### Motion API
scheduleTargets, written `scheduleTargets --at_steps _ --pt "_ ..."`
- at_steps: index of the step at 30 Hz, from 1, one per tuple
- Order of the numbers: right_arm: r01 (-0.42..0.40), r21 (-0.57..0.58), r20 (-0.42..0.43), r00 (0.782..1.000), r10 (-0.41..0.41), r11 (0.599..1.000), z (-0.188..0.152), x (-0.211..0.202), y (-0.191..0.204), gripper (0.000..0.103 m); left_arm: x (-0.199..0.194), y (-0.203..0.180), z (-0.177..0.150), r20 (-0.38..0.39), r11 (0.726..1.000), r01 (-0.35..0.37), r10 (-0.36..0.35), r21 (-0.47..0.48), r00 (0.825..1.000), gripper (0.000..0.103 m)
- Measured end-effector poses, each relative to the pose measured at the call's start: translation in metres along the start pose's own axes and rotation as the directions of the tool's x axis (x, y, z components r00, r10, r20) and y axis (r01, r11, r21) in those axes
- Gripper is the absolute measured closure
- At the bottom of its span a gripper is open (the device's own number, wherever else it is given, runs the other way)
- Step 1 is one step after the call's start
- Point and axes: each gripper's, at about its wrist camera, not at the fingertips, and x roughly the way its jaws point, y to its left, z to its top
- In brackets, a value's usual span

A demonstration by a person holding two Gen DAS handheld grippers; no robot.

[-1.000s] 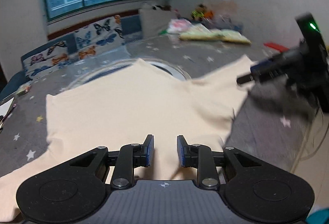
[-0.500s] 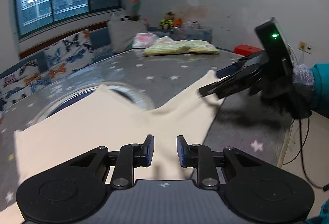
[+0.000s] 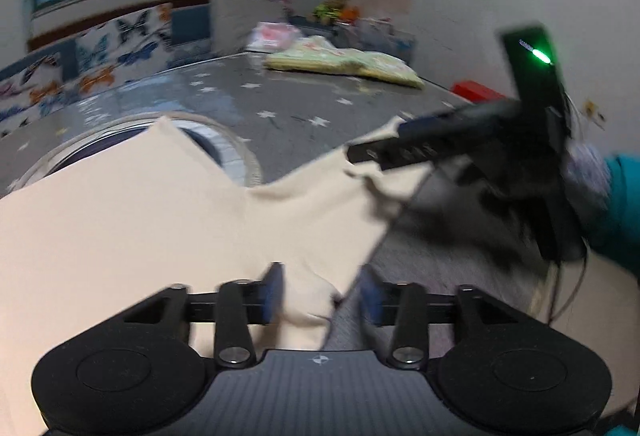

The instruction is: Fold clothes

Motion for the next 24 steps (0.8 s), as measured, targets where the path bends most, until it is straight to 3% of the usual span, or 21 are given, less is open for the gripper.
scheduleTargets --at_steps 11,15,17,24 --pt "-0.087 -0.005 -0.005 0.996 0.087 0.996 -0.017 -0.012 0.038 0.014 -0.033 0.018 0.011 0.038 0.978 -0.141 0.149 -0.155 0.988 0.002" --pt "-0.093 -0.006 -0.011 0.996 0.093 0.996 -0.023 -0.013 0.045 0.010 -0.041 0.019 0.013 0.041 0.970 -0.171 0.181 -0.175 0.983 0.000" --pt "-0.086 -0.006 -0.010 0.996 0.086 0.996 -0.026 -0.013 0.049 0.003 -0.042 0.020 0.014 0.037 0.964 -0.192 0.202 -0.184 0.979 0.000" --pt "-0.064 -0.037 -0.025 0.998 0.063 0.997 -0.028 -0.011 0.056 0.000 -0.044 0.021 0.013 0.014 0.947 -0.251 0.259 -0.198 0.966 0.000"
